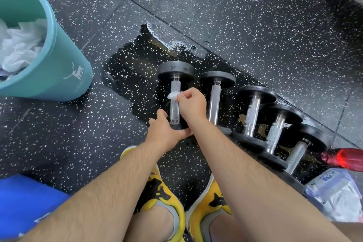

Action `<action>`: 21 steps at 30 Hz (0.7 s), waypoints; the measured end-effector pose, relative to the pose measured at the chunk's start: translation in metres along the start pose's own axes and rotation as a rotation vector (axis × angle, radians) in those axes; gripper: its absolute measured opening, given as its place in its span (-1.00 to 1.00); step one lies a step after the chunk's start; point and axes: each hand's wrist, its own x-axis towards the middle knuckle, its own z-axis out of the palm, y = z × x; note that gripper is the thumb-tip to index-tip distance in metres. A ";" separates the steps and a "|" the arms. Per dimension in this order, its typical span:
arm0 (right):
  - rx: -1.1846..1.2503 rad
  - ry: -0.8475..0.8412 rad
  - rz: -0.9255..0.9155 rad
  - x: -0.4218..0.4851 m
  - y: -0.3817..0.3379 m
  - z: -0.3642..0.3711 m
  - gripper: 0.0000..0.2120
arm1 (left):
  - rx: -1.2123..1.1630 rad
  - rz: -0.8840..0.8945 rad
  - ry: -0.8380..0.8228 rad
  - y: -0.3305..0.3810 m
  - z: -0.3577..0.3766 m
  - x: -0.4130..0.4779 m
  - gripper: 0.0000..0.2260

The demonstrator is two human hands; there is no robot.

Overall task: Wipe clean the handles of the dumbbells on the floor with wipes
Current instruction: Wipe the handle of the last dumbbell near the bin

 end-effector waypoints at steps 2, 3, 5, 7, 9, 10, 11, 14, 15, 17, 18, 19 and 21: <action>0.034 0.028 0.008 0.005 -0.007 0.001 -0.91 | -0.003 0.002 0.002 0.001 0.000 0.000 -0.23; 0.051 0.042 0.022 0.006 -0.009 0.002 -0.91 | -0.004 0.002 -0.002 0.001 0.000 -0.001 -0.23; 0.047 0.032 0.042 0.004 -0.008 0.002 -0.91 | -0.008 0.003 -0.010 0.001 -0.001 -0.001 -0.25; -0.014 -0.021 0.042 0.000 -0.003 -0.001 -0.91 | -0.014 -0.002 -0.015 0.000 -0.001 -0.001 -0.24; -0.055 -0.063 0.031 0.000 -0.003 -0.006 -0.91 | -0.008 0.002 -0.008 0.000 -0.001 -0.001 -0.22; -0.055 -0.069 0.023 0.003 -0.004 -0.007 -0.89 | -0.003 0.005 -0.002 0.001 0.000 -0.002 -0.21; -0.046 -0.064 0.018 0.006 -0.006 -0.008 -0.88 | -0.002 0.006 0.003 0.001 0.000 -0.002 -0.21; -0.021 -0.047 0.039 0.006 -0.006 -0.006 -0.85 | -0.011 0.008 0.001 0.002 0.000 -0.002 -0.22; -0.027 -0.048 0.049 0.004 -0.003 -0.006 -0.87 | -0.010 0.007 -0.002 0.002 0.000 -0.002 -0.23; -0.058 -0.069 0.050 -0.003 0.004 -0.007 -0.91 | -0.010 -0.002 -0.009 0.001 0.000 -0.002 -0.25; -0.067 -0.078 0.040 -0.006 0.005 -0.007 -0.92 | -0.008 -0.003 -0.011 0.001 0.000 -0.001 -0.26; -0.067 -0.079 0.018 -0.007 0.003 -0.009 -0.93 | -0.006 -0.001 -0.011 0.000 0.000 -0.001 -0.26; -0.066 -0.054 -0.047 -0.006 -0.005 -0.009 -0.94 | -0.010 0.005 -0.008 0.001 0.000 -0.001 -0.26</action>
